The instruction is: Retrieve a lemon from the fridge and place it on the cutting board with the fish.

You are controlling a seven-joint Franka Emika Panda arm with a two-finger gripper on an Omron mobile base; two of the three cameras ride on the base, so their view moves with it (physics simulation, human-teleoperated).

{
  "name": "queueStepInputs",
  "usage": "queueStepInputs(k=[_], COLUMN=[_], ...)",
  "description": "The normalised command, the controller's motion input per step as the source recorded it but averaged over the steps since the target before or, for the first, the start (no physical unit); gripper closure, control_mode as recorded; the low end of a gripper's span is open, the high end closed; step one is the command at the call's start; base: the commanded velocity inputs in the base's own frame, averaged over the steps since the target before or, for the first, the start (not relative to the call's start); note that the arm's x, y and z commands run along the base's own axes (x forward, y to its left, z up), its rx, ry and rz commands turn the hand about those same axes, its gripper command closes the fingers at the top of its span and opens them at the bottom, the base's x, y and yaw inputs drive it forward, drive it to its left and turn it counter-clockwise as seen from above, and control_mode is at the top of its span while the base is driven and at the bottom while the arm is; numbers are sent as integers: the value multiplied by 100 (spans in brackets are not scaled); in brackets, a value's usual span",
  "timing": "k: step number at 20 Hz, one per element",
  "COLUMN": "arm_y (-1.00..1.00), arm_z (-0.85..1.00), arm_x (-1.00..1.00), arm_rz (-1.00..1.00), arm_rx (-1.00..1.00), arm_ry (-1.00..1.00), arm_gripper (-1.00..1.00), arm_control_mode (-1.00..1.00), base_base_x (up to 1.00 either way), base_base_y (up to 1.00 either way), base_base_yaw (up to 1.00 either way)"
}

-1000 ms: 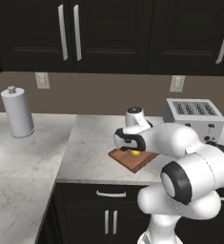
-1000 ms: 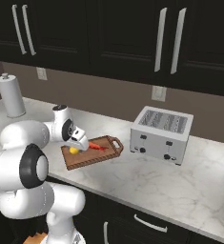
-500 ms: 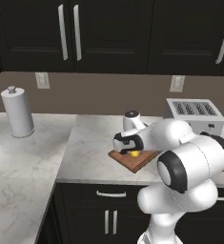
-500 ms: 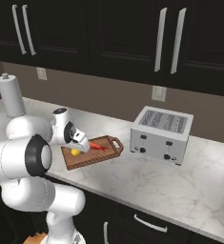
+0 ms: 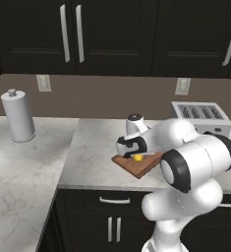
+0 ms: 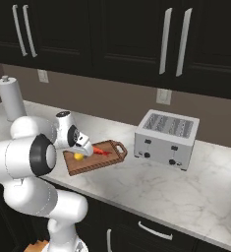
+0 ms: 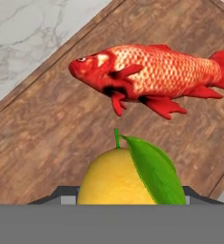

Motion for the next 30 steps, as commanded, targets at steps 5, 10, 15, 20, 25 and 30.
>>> queueStepInputs(k=[5, 10, 15, 20, 25, 30], arm_y=[0, 0, 0, 0, 0, -4], arm_z=[-2, 0, 0, 0, 0, 11], arm_x=[2, 0, 0, 0, 2, 0], arm_rz=[0, 0, 0, 0, 0, -1], arm_rx=[0, 0, 0, 0, 0, 0], arm_ry=[0, 0, 0, 0, 0, 0], arm_gripper=[100, -100, -100, -100, -100, -100], arm_control_mode=[-100, -100, -100, -100, -100, -100], base_base_x=[0, 0, 0, 0, 0, 0], base_base_y=[0, 0, 0, 0, 0, 0], base_base_yaw=[0, 0, 0, 0, 0, 0])
